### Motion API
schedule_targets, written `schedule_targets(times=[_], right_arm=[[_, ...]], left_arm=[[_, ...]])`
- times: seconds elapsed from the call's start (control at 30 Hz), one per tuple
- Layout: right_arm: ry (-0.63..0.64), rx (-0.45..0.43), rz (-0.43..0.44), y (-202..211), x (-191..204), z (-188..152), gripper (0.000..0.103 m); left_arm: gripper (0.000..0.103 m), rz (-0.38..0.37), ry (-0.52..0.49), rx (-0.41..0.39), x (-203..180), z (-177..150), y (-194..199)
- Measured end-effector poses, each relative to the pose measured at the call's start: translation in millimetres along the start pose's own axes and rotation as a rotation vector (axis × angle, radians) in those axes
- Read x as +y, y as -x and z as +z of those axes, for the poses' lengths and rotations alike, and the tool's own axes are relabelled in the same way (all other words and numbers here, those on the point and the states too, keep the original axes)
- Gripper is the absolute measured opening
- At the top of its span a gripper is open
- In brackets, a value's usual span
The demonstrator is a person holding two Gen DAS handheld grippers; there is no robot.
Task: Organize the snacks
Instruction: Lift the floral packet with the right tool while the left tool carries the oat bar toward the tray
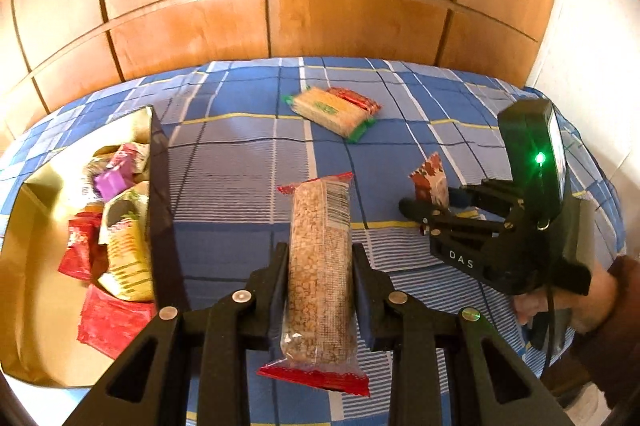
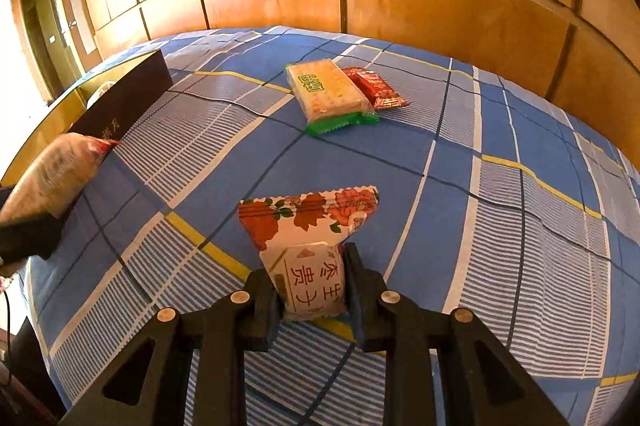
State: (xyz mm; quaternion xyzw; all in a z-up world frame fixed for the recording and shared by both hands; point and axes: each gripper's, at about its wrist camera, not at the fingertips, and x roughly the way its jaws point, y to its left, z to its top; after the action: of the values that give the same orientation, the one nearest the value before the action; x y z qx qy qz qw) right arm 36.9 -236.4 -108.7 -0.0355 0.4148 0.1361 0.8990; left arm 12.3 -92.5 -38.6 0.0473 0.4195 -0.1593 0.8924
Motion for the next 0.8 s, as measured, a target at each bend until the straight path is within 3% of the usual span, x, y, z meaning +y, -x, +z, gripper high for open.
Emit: schedule_targets(times=[0.8], right_arm=[[-0.002, -0.011, -0.005, 1, -1, -1, 0.027]], left_arm=[[0.030, 0.122, 0.112, -0.066, 51, 5, 31]])
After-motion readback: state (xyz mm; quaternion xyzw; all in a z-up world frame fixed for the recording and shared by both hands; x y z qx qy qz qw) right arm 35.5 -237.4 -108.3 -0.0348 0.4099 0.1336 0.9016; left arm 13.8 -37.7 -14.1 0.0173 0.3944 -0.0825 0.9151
